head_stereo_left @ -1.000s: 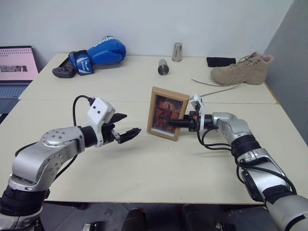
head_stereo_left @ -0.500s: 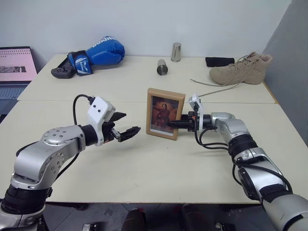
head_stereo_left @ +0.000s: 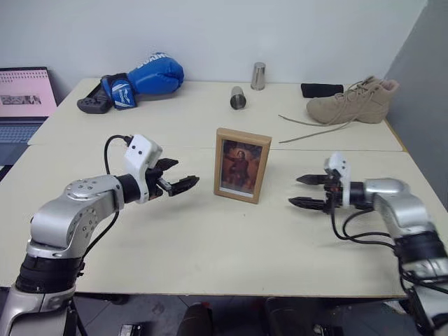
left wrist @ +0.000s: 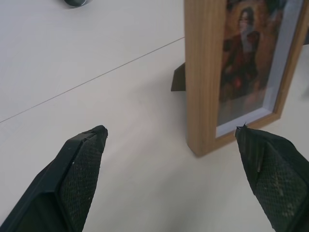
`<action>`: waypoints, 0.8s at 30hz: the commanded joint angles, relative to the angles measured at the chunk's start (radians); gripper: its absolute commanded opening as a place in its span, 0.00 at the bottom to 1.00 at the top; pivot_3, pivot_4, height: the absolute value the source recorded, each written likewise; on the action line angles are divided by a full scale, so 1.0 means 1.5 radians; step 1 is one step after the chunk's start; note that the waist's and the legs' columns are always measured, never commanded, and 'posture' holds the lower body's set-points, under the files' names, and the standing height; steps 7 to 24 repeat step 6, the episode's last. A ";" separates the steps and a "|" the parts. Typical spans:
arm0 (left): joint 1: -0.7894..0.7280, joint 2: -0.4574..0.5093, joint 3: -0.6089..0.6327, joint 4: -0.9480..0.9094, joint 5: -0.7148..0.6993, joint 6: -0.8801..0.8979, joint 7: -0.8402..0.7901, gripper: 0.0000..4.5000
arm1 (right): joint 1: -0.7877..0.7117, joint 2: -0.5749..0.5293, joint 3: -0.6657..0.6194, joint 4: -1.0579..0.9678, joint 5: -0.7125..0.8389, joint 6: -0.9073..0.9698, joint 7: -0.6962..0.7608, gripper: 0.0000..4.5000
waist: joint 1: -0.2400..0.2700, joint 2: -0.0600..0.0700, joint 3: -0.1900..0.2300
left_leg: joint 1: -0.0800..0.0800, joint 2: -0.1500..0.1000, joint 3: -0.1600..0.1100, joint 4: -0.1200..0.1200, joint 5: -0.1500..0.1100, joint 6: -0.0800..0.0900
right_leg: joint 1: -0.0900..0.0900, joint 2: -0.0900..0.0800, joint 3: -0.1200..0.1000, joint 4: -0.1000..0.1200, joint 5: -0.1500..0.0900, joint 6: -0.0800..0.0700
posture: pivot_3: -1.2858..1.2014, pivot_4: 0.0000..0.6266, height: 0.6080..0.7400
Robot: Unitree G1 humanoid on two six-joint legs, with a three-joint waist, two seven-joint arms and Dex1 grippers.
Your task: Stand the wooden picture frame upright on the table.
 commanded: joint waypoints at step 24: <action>-0.046 0.004 0.013 0.040 0.004 -0.011 -0.062 1.00 | 0.025 0.006 -0.082 -0.248 0.113 0.183 -0.127 1.00 | -0.001 0.000 0.000 | 0.000 0.000 -0.001 0.000 0.000 0.000 | 0.000 0.000 0.000 0.000 0.000 0.000 | 0.52 0.24 1.00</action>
